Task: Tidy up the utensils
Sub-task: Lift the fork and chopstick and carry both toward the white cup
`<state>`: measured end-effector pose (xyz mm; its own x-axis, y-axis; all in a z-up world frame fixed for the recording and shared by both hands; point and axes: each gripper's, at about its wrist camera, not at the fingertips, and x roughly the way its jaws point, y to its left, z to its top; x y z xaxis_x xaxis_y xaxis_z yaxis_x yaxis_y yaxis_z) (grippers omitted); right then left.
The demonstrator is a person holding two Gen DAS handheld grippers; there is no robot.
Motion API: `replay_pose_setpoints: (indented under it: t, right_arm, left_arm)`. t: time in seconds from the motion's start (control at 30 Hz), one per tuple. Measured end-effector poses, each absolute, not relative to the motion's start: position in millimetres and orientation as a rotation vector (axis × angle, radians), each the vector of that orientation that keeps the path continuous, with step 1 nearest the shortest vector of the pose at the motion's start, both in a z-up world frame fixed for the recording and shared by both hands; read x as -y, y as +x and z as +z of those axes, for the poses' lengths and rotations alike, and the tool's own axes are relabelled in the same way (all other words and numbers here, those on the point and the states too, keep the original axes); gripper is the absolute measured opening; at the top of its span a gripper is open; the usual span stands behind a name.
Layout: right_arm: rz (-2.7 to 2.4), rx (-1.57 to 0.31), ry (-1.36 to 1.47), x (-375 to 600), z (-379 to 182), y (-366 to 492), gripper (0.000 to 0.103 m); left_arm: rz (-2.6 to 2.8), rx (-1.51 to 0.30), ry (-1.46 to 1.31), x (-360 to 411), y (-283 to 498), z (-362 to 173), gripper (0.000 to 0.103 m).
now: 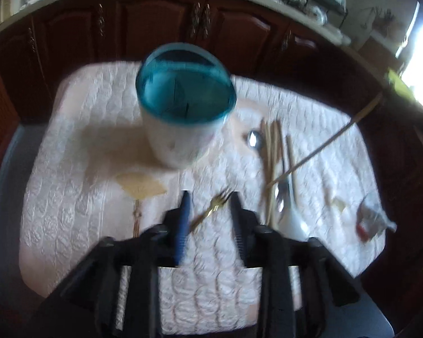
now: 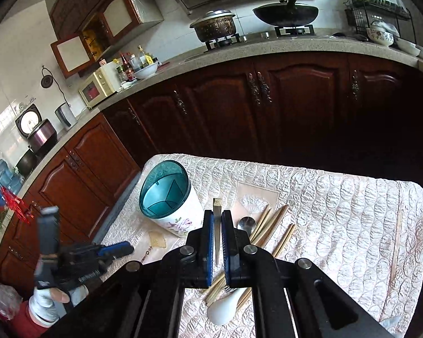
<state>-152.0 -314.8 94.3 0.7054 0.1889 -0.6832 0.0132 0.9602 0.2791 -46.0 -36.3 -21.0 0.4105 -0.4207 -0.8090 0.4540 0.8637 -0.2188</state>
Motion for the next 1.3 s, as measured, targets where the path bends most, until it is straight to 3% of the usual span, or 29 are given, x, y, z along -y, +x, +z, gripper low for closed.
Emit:
replay_pose_setpoints:
  t: [0.2,0.47,0.83,0.87,0.97,1.1,1.3]
  right_arm:
    - [0.093,-0.771,0.295,320.7,97.5,-153.5,0.005]
    - [0.097,-0.776,0.286,317.8,100.5,-151.4,0.005]
    - [0.122,-0.803,0.293,311.9,93.4,-141.2,0.005]
    - [0.123,-0.805,0.291,310.4,93.4,-140.5,0.005]
    - [0.127,-0.803,0.286,307.5,95.1,-137.7,0.005]
    - [0.135,-0.802,0.281,303.6,96.0,-133.1,0.005]
    - [0.157,-0.788,0.267,295.0,101.8,-133.3,0.005]
  left_arm:
    - [-0.476,-1.105,0.125,24.5,-52.3,-73.6,0.035]
    - [-0.467,-1.158,0.150,14.7,-60.1,-99.7,0.035]
    - [-0.477,-1.081,0.254,19.4,-50.9,-117.7,0.035]
    - [-0.487,-1.075,0.272,20.8,-50.7,-118.3,0.033]
    - [-0.540,-1.081,0.268,21.3,-49.2,-117.6,0.014]
    - [-0.560,-1.096,0.196,18.3,-46.3,-116.0,0.005]
    - [-0.612,-1.080,0.091,1.3,-52.4,-78.4,0.004]
